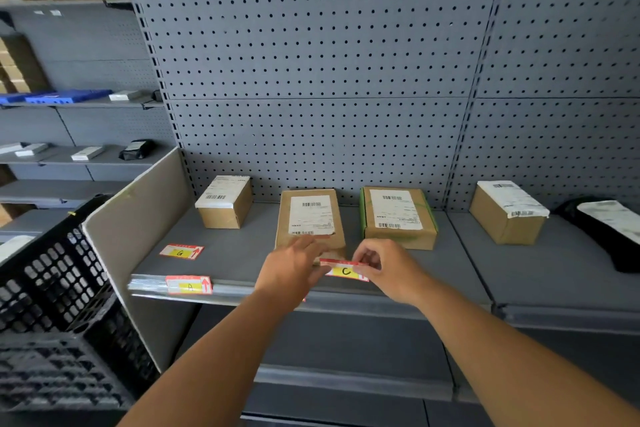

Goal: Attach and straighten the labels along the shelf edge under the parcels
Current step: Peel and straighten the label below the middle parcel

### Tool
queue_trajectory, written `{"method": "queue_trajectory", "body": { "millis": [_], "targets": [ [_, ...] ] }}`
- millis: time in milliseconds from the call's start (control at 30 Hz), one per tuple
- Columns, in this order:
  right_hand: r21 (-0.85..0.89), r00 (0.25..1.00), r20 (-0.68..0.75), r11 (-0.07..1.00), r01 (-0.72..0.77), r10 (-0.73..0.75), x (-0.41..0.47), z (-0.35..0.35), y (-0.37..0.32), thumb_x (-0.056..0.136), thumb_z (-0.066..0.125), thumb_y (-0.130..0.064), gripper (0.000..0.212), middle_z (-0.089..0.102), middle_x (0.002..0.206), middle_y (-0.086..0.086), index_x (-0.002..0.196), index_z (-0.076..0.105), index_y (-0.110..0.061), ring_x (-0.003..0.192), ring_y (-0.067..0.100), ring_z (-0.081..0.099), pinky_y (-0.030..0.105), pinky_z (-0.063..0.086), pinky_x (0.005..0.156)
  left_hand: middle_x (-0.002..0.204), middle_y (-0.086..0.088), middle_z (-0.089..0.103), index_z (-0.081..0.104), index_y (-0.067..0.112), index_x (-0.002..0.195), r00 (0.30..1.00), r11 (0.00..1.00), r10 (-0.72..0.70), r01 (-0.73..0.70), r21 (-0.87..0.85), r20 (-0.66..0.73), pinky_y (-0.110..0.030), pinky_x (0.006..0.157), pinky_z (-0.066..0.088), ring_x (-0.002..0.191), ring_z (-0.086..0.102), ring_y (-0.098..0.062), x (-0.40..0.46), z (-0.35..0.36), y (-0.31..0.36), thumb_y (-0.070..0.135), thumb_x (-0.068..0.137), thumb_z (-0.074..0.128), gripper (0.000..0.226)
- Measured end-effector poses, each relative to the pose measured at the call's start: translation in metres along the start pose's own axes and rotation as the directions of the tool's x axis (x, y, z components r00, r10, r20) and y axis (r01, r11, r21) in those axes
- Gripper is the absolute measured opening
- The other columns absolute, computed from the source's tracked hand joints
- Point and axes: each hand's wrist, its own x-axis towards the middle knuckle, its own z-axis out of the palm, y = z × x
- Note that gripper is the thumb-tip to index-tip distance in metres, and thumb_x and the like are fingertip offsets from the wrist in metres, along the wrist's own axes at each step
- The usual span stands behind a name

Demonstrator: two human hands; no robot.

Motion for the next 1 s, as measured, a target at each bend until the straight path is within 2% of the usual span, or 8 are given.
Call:
{"method": "queue_trajectory", "body": {
  "millis": [67,133,233,333,433,667,867,1000],
  "targets": [
    [0.026,0.999,-0.008,0.999,0.034,-0.033,-0.009,-0.008,0.005,0.091,0.071,-0.024,0.011,0.066,0.082,-0.01,0.085,0.066,-0.032,0.075,0.008,0.061,0.029,0.052,0.069,0.097,0.006,0.066,0.071,0.026,0.094,1.0,1.0,-0.021,0.021,-0.005,-0.01,-0.03,0.063,0.05,0.093,0.062,-0.017,0.002,-0.001,0.016,0.036,0.087,0.072,0.012],
    [0.009,0.999,-0.004,0.999,0.05,-0.05,-0.02,-0.021,0.012,0.092,0.071,-0.025,0.009,0.066,0.081,-0.01,0.087,0.066,-0.031,0.072,0.005,0.06,0.022,0.045,0.064,0.089,0.007,0.066,0.072,0.026,0.087,0.999,0.999,-0.042,0.042,-0.031,-0.004,-0.028,0.065,0.047,0.087,0.062,-0.016,0.006,0.0,0.034,0.035,0.087,0.072,0.01],
    [-0.039,0.999,-0.008,0.999,0.035,-0.035,-0.036,-0.051,0.03,0.092,0.071,-0.027,0.006,0.066,0.083,-0.013,0.089,0.068,-0.031,0.074,0.002,0.06,0.021,0.044,0.064,0.089,0.008,0.067,0.073,0.028,0.092,0.997,0.994,-0.05,0.056,-0.097,0.063,-0.035,0.07,0.05,0.085,0.06,-0.016,0.014,0.002,0.068,0.039,0.089,0.069,0.012],
    [-0.048,1.0,-0.011,0.999,0.004,-0.004,-0.051,-0.077,0.05,0.092,0.072,-0.026,0.005,0.068,0.085,-0.013,0.088,0.07,-0.03,0.079,0.003,0.062,0.024,0.048,0.069,0.09,0.006,0.068,0.073,0.027,0.096,0.997,0.992,0.015,-0.005,-0.124,0.081,-0.029,0.067,0.043,0.086,0.06,-0.016,0.024,0.008,0.101,0.034,0.091,0.069,0.01],
    [-0.082,1.0,-0.018,0.996,-0.019,0.017,-0.064,-0.086,0.069,0.091,0.072,-0.026,0.008,0.068,0.083,-0.012,0.085,0.07,-0.029,0.076,0.003,0.062,0.024,0.049,0.067,0.091,0.006,0.069,0.073,0.027,0.096,0.994,0.993,0.051,-0.04,-0.111,0.096,-0.03,0.069,0.047,0.086,0.061,-0.016,0.03,0.02,0.121,0.033,0.091,0.069,0.009],
    [-0.164,1.0,0.007,0.986,-0.001,0.002,-0.078,-0.07,0.087,0.092,0.07,-0.026,0.006,0.068,0.081,-0.012,0.086,0.069,-0.027,0.075,0.004,0.063,0.03,0.055,0.069,0.083,0.006,0.068,0.07,0.026,0.088,0.993,0.993,0.063,-0.052,-0.109,0.104,-0.032,0.066,0.047,0.081,0.062,-0.019,0.018,0.042,0.125,0.03,0.087,0.072,0.004],
    [-0.279,0.997,-0.04,0.959,0.058,-0.072,-0.075,-0.054,0.08,0.094,0.067,-0.023,0.005,0.064,0.085,-0.009,0.09,0.066,-0.022,0.078,0.013,0.059,0.029,0.044,0.064,0.084,0.005,0.069,0.07,0.026,0.088,0.994,0.996,0.048,-0.04,-0.08,0.1,-0.032,0.066,0.048,0.081,0.061,-0.019,0.014,0.046,0.115,0.03,0.087,0.072,0.005],
    [-0.303,0.994,-0.065,0.951,0.064,-0.088,-0.072,-0.051,0.078,0.094,0.067,-0.023,0.006,0.063,0.087,-0.009,0.088,0.065,-0.023,0.078,0.013,0.059,0.033,0.049,0.066,0.083,0.005,0.069,0.071,0.026,0.086,0.996,0.996,0.052,-0.047,-0.071,0.076,-0.034,0.067,0.05,0.08,0.061,-0.019,0.016,0.043,0.109,0.029,0.086,0.074,0.005]
  ]
}}
